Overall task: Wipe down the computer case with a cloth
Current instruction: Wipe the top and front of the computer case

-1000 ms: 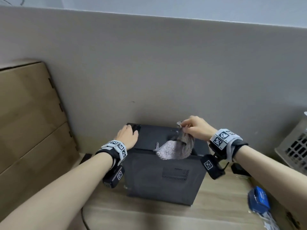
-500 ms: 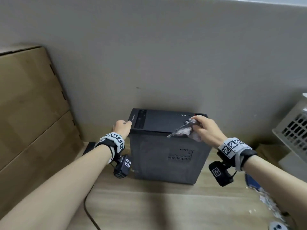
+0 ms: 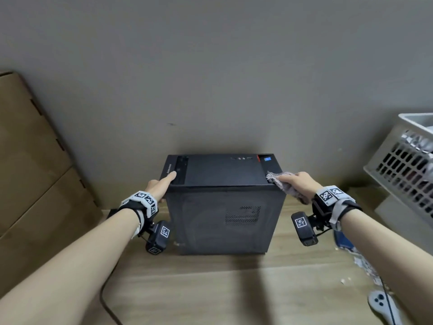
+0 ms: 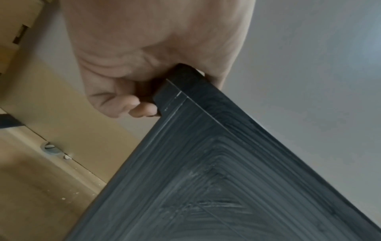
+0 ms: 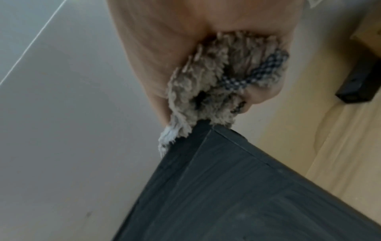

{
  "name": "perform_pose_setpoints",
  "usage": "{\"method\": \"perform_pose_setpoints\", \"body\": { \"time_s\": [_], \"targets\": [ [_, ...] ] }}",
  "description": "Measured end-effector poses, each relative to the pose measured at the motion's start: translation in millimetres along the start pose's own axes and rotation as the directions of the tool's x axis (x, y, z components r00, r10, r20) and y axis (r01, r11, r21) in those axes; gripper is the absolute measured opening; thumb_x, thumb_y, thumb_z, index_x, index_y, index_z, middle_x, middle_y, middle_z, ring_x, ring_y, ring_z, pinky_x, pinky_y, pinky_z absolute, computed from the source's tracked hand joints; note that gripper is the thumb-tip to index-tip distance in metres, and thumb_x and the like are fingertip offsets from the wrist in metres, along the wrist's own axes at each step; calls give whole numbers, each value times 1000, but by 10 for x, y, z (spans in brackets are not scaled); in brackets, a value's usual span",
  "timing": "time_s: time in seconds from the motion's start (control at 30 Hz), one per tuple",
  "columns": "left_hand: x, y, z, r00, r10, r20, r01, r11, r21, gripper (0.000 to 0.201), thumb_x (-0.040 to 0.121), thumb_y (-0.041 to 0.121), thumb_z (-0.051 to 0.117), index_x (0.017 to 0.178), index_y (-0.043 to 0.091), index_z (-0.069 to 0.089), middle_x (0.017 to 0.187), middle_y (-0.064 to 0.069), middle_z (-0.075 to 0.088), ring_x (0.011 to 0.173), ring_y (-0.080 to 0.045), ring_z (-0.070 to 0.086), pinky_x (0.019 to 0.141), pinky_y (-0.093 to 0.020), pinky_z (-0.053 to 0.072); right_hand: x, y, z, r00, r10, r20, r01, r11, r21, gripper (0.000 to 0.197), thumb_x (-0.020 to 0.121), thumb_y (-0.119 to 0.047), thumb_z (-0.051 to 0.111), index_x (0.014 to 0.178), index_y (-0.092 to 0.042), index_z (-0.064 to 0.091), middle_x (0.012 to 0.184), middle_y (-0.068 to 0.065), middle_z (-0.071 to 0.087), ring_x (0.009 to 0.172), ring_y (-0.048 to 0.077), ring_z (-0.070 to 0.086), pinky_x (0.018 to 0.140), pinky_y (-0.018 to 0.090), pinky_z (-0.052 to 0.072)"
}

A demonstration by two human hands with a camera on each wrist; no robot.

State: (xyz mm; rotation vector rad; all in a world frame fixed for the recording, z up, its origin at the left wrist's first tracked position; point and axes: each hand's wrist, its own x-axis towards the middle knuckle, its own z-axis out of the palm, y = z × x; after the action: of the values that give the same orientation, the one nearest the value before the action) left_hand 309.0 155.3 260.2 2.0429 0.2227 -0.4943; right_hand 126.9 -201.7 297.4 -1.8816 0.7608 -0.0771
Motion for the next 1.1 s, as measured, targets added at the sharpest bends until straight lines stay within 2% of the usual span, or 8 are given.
{"method": "perform_pose_setpoints", "body": {
  "time_s": [0.17,0.3,0.4,0.5,0.67,0.77,0.87,1.1],
  "targets": [
    [188,-59,-25,1000,-1,-6,1,998,61,111,51,86,58,128,7,54,124,-15,62,109,-37,61,80,-41,49,163,75,6,998,-32,50,29,998,50,34,89,-22,68,63,-11,49,55,9,49,41,15,35,44,22,26],
    [84,1,8,999,28,-25,-26,998,54,91,70,77,56,124,4,55,106,-12,63,87,-31,62,76,-38,48,230,103,-28,997,49,56,-50,999,21,49,72,-45,79,74,-1,58,53,6,56,42,17,46,47,22,36],
    [57,-7,13,999,38,-38,-35,997,67,81,79,73,54,123,4,55,106,-13,63,82,-29,60,78,-37,49,250,181,-53,990,120,68,-122,992,24,60,58,-56,78,91,-7,64,55,5,54,42,17,44,48,25,33],
    [-25,-19,-36,998,58,-32,-55,995,89,82,77,75,52,119,5,60,107,-14,66,86,-32,63,81,-39,51,154,118,-25,990,126,70,-129,990,51,51,67,-52,78,89,-8,63,55,3,52,41,17,42,47,23,32],
    [-125,-144,-116,999,42,-12,-41,994,101,98,59,86,49,114,6,64,92,-10,65,69,-29,60,62,-31,47,62,88,54,1000,6,14,-7,998,57,44,82,-35,75,59,-19,42,53,2,43,40,14,34,45,22,27],
    [-296,-248,-167,1000,17,-3,-17,995,102,94,65,82,51,110,1,64,77,-11,58,58,-27,55,49,-29,47,68,38,78,997,67,27,-67,998,21,38,80,-42,73,69,-14,50,50,3,43,42,16,32,46,22,24],
    [-457,-358,-201,1000,-28,0,28,998,64,94,59,83,55,112,6,63,91,-14,64,69,-28,62,50,-31,54,128,-42,66,995,67,80,-68,998,2,29,81,-44,68,87,-19,56,52,2,39,38,15,29,43,19,23],
    [-731,-423,-320,995,-73,-68,72,997,-16,90,55,81,56,114,13,62,97,-9,64,64,-21,55,49,-27,51,78,-150,140,986,-58,157,75,992,-106,32,91,-24,60,65,-19,43,55,-1,45,33,5,37,37,21,31]
  ]
}}
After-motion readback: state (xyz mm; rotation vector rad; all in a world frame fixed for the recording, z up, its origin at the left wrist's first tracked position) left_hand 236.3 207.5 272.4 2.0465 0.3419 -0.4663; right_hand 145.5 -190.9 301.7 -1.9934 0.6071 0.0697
